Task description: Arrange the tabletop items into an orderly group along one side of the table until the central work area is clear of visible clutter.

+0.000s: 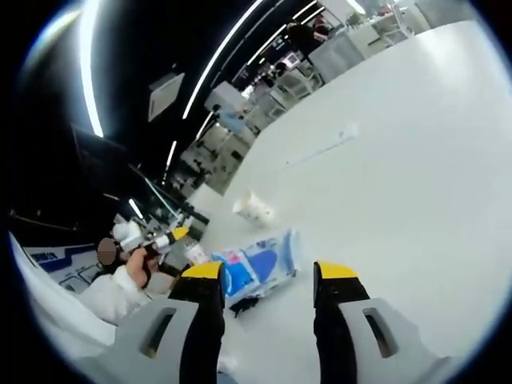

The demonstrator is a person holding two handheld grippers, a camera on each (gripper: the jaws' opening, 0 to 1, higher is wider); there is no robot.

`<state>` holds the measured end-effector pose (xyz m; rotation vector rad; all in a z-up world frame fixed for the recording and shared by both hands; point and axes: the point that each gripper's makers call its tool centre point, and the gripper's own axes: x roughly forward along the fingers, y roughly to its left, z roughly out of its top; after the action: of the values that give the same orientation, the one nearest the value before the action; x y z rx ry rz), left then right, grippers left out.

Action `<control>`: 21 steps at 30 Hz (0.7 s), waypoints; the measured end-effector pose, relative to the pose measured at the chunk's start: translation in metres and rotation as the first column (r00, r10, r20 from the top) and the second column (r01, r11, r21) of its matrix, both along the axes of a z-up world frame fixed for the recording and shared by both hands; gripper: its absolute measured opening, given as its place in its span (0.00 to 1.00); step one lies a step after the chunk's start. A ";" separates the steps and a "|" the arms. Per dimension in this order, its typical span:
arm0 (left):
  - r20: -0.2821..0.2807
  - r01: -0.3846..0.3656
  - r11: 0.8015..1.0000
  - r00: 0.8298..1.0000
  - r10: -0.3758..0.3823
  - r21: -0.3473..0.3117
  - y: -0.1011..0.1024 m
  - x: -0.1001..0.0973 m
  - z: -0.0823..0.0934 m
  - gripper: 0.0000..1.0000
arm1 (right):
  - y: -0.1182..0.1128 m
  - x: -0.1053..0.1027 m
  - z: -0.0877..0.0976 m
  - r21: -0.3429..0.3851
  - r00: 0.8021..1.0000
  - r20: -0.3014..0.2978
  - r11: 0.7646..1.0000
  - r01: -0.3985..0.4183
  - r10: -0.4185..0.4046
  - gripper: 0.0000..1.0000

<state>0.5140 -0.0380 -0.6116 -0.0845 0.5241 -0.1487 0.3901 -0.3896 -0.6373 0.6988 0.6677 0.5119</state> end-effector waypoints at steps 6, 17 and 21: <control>0.037 0.011 1.000 0.999 -0.011 -0.006 -0.005 0.022 0.011 0.20 | 0.000 0.001 0.000 0.010 1.000 0.002 1.000 0.003 -0.003 0.41; 0.122 0.078 0.997 0.990 -0.077 -0.004 -0.029 0.082 0.052 0.20 | -0.004 0.001 0.000 0.023 1.000 -0.004 1.000 0.008 -0.008 0.41; 0.140 0.114 0.993 0.984 -0.112 -0.002 -0.044 0.102 0.063 0.20 | -0.002 0.000 -0.003 0.020 1.000 -0.009 1.000 0.001 0.000 0.42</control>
<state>0.6160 -0.0824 -0.5488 -0.0533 0.3885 -0.2664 0.3899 -0.3915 -0.6403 0.7200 0.6715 0.5158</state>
